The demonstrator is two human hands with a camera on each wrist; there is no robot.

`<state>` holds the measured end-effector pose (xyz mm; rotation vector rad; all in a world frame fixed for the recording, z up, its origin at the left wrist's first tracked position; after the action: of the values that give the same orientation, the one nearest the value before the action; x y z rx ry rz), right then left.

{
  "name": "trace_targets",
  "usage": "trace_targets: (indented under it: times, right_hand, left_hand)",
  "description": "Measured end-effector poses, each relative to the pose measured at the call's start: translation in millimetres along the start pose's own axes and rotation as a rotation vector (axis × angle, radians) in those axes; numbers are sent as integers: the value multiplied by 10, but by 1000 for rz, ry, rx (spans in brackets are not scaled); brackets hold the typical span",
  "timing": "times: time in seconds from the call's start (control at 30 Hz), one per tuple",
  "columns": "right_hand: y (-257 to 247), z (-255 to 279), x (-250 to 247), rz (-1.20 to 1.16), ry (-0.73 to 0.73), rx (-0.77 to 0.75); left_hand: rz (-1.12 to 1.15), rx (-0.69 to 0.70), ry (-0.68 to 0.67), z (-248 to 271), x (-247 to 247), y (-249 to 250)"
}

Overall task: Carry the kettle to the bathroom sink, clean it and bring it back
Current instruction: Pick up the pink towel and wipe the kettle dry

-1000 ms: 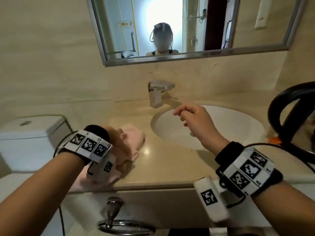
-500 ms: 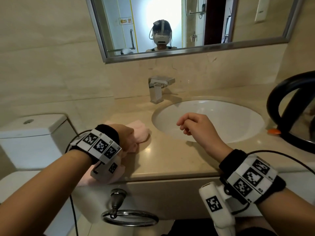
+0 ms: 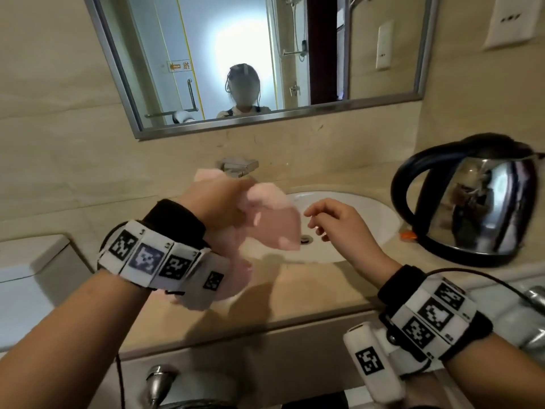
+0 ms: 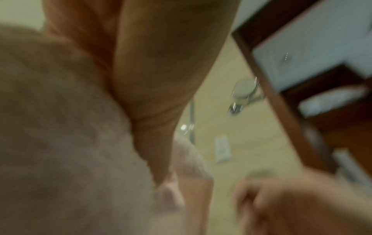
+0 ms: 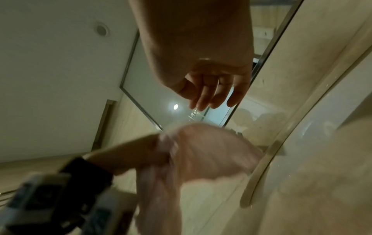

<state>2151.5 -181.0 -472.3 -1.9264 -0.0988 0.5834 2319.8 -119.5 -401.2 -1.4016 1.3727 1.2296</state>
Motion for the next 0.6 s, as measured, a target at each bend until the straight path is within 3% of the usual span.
trace_targets:
  times: [0.1,0.17,0.23,0.37,0.53,0.6]
  right_hand:
    - [-90,50,-283,-119,92,-35]
    - [-189,126,-508,-218,148,-152]
    - [-264,233,-673,-317,111,-260]
    - [-174,372,-963,-325,71,-293]
    - [176,477,-1537,-171,451,-154]
    - [279,559,-1759,-154,591,-132]
  left_hand:
    - [396,172,210,-148,-406,493]
    - [791,207,162,-238,-423,806]
    - [1037,244,38,-299,-288,1148]
    - [1168,386,-138,-395,-12,1792]
    - [1222,411,-363,-602,292,2317]
    - [1205,372,-348,-739,370,2436]
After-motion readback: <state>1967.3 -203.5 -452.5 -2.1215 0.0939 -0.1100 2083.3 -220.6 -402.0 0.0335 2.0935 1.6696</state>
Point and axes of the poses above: each hand's wrist, its own z-axis away from the middle knuckle, its own x-axis out of the palm, y = z × x, the point moved 6 cm from there along -z, towards the middle knuckle, and after that the axes turned 9 degrees about z, right-handed, at the moved point
